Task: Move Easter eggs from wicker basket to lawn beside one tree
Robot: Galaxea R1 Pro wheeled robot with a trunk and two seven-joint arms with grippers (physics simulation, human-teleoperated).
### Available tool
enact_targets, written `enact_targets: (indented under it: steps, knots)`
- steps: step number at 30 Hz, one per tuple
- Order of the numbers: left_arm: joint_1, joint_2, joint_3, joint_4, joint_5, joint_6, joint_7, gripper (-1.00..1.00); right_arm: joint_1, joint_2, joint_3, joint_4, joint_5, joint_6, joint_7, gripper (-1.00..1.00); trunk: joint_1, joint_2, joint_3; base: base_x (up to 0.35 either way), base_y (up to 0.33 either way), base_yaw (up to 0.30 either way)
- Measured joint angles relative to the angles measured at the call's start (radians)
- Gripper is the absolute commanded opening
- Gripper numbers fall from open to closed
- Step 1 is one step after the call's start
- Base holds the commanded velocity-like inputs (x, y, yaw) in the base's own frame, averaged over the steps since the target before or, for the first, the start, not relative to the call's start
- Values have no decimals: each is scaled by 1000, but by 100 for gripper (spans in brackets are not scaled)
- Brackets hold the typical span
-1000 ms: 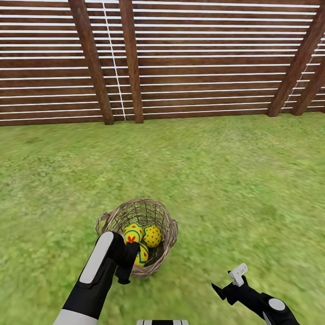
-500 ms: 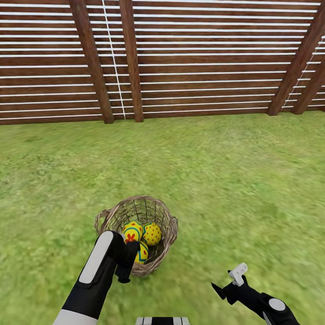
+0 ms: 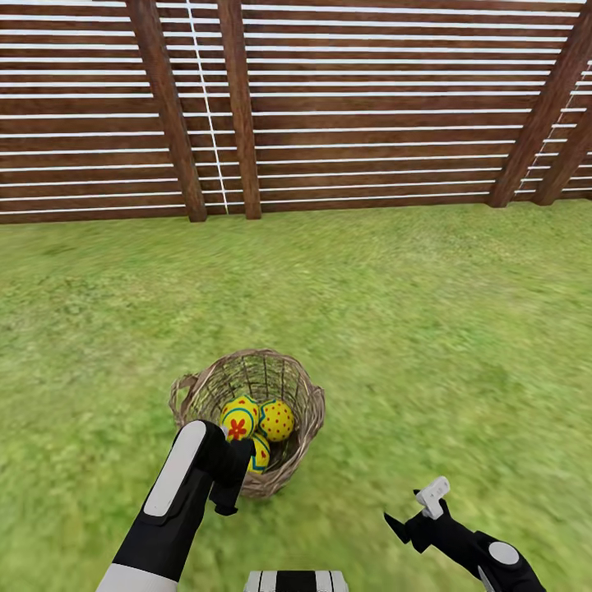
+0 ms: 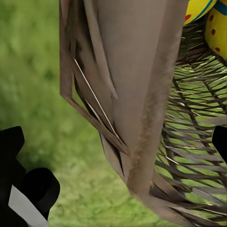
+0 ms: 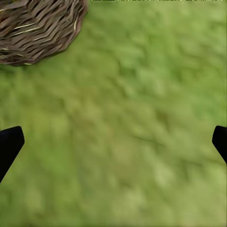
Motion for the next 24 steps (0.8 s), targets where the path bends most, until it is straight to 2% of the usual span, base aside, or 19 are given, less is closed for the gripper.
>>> enact_targets:
  steps: [7, 14, 24]
  knots:
    - [0, 0, 0, -1, 0, 0, 1, 100, 0, 0, 0, -3, 1, 5, 1, 100, 0, 0, 0, 1, 0, 0]
    - [0, 0, 0, 5, 2, 1, 1, 100, 0, -1, -1, -2, -2, 4, 3, 100, 0, 0, 0, 166, -67, 0]
    - [0, 0, 0, 3, 1, 0, 1, 100, 0, -1, -3, 0, -3, 4, 2, 100, 0, 0, -2, 11, -5, 0]
